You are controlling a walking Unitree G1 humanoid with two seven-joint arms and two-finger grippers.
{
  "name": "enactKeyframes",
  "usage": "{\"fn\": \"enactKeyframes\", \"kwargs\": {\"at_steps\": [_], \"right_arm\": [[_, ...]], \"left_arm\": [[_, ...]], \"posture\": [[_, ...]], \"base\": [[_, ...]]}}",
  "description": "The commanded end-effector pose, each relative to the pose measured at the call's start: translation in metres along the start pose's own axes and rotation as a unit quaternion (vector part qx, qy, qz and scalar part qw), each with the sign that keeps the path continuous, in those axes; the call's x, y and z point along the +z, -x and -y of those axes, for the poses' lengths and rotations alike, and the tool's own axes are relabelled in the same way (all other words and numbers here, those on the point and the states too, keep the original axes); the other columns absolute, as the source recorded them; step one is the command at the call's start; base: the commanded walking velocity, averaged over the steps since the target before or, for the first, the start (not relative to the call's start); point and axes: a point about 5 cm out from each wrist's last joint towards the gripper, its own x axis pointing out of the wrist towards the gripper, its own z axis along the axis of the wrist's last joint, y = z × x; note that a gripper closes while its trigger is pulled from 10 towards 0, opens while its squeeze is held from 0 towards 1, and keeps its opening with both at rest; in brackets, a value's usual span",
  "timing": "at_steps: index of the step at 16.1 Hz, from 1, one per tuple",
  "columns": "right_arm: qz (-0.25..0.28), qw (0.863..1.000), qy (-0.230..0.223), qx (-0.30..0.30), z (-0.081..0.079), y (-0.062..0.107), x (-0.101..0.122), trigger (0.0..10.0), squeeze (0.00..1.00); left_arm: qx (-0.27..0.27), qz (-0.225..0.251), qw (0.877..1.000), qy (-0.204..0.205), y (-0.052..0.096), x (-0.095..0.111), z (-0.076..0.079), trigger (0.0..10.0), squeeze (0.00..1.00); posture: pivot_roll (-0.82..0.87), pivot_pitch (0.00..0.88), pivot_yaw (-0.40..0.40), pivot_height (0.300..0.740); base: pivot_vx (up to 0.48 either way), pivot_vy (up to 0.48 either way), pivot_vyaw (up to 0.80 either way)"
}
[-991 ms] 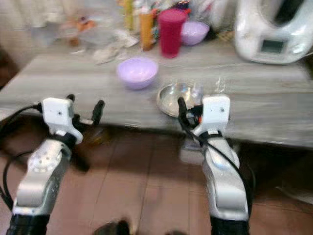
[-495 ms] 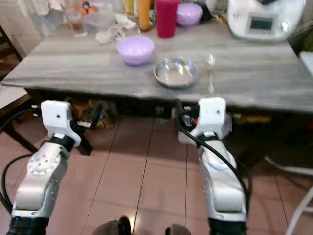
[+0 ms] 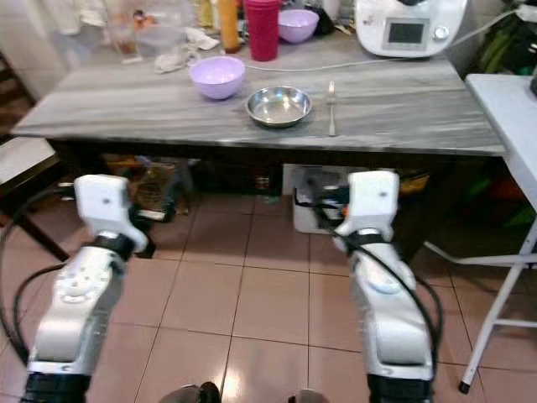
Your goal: Setting the table
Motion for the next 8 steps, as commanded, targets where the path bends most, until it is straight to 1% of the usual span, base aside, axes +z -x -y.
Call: {"fn": "enactKeyframes", "kwargs": {"at_steps": [1, 2, 3, 6, 8], "right_arm": [[0.0, 1.0, -0.006, 0.003, -0.003, -0.0007, 0.0016, 10.0, 0.0], [-0.001, 1.0, -0.005, 0.003, -0.0032, -0.0006, 0.0013, 10.0, 0.0], [-0.001, 1.0, -0.002, 0.006, -0.0031, -0.0005, 0.0016, 10.0, 0.0], [-0.001, 1.0, -0.002, 0.007, -0.0016, 0.0002, 0.0022, 10.0, 0.0], [-0.001, 1.0, 0.0, 0.008, -0.0001, 0.0015, 0.002, 10.0, 0.0]], "left_arm": [[0.002, 0.003, 1.0, -0.008, -0.0005, 0.0028, -0.0029, 10.0, 0.0], [0.001, 0.003, 1.0, -0.007, -0.0006, 0.0027, -0.0026, 10.0, 0.0], [-0.002, 0.002, 1.0, 0.002, -0.0007, 0.0019, -0.0002, 10.0, 0.0], [-0.003, 0.0, 1.0, 0.015, 0.0001, 0.0001, 0.0021, 10.0, 0.0], [-0.004, 0.0, 1.0, 0.014, -0.0002, -0.0001, 0.0032, 10.0, 0.0]], "posture": [[-0.2, 0.157, 0.03, 0.74], [-0.2, 0.157, 0.03, 0.74], [-0.21, 0.164, 0.025, 0.74], [-0.22, 0.168, 0.021, 0.74], [-0.22, 0.17, 0.019, 0.74]], "base": [[0.0, 0.0, 0.0], [0.0, 0.0, 0.0], [0.0, 0.0, -0.74], [0.0, -0.355, -0.73], [0.0, -0.384, 0.0]]}}
